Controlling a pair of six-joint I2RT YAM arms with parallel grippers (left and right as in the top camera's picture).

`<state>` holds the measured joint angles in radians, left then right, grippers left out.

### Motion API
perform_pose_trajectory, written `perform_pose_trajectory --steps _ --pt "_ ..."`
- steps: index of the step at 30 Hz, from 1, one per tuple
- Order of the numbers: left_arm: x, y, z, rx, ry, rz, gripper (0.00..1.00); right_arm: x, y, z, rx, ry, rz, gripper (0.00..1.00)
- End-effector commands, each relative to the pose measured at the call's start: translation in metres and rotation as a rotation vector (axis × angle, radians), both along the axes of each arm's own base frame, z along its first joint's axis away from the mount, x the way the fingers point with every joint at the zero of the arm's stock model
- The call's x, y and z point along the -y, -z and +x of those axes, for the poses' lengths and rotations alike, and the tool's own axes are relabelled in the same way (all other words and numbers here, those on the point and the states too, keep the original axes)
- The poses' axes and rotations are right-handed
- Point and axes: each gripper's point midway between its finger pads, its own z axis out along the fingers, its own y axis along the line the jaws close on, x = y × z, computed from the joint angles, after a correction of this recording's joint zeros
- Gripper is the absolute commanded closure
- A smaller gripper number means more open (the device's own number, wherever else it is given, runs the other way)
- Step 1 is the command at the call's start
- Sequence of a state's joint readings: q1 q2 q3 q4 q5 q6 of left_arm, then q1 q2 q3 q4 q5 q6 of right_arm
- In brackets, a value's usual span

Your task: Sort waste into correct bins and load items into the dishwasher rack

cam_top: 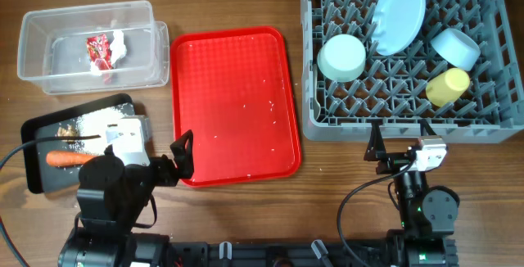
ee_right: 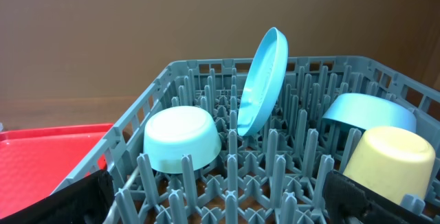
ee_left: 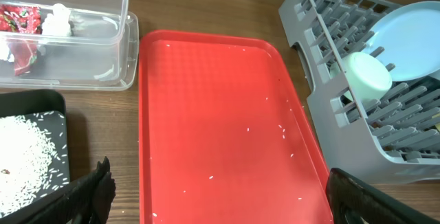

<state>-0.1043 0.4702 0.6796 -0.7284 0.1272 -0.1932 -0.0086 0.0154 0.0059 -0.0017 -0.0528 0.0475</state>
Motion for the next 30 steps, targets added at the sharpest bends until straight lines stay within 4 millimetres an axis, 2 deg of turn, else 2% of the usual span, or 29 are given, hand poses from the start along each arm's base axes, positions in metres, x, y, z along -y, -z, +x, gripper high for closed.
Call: perform_pose_trajectory --steps 1,13,23,26,30 --pt "-0.003 0.001 0.0 0.0 -0.017 -0.003 0.0 -0.003 -0.003 -0.001 0.016 -0.018 -0.006 0.0" --pt "-0.002 0.003 -0.002 -0.012 -0.015 -0.002 0.0 -0.003 -0.003 -0.001 0.016 -0.018 -0.006 0.0" --pt "-0.005 0.04 -0.03 -0.176 -0.014 0.017 0.0 -0.003 -0.003 -0.001 0.016 -0.018 -0.005 0.0" --pt "-0.006 0.042 -0.031 -0.142 -0.009 0.033 0.0 -0.003 -0.003 -0.001 0.016 -0.018 -0.005 0.0" --pt "-0.016 0.042 -0.02 -0.011 -0.049 0.073 0.0 -0.003 -0.003 -0.001 0.016 -0.018 -0.005 0.0"
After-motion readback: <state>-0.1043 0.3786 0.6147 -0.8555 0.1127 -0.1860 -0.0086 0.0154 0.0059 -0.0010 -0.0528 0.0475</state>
